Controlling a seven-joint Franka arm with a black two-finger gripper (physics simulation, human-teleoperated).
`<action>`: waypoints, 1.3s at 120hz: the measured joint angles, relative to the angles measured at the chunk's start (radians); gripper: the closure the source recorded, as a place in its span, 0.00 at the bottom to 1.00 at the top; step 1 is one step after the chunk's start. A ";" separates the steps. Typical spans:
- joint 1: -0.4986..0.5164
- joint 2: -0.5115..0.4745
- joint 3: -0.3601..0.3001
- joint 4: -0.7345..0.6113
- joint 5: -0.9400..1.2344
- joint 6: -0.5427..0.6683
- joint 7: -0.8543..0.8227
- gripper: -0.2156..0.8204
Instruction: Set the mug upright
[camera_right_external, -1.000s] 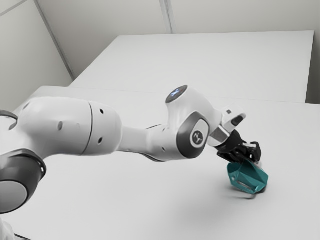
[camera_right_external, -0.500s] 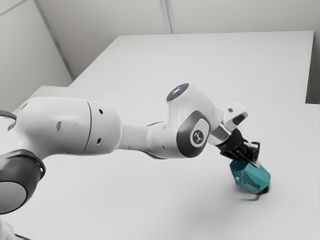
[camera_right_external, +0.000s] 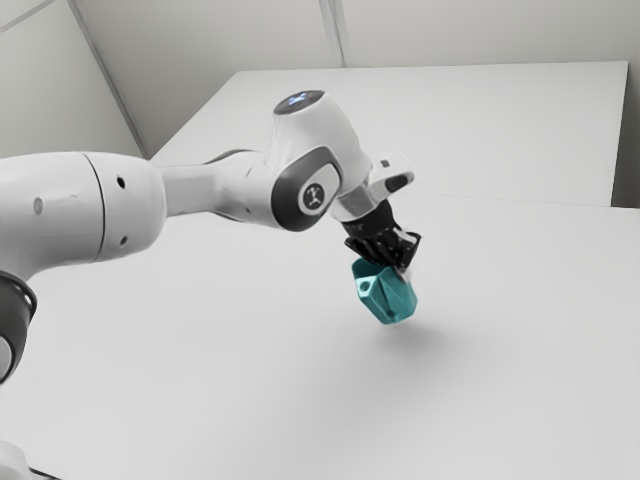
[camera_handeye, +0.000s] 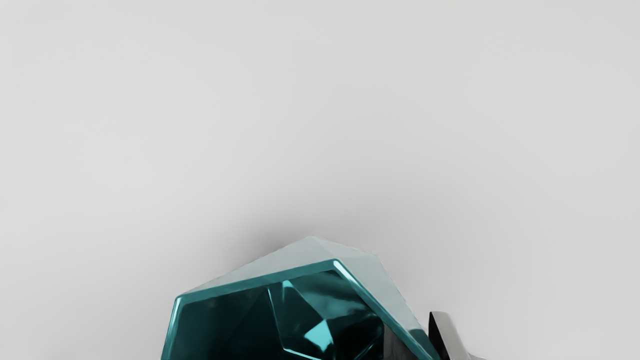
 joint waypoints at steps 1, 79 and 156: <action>-0.001 0.000 0.003 0.000 0.005 -0.006 -0.001 0.96; 0.012 0.034 0.123 0.007 0.138 -0.057 -0.065 0.96; 0.166 0.042 0.112 0.017 0.131 -0.070 -0.086 0.96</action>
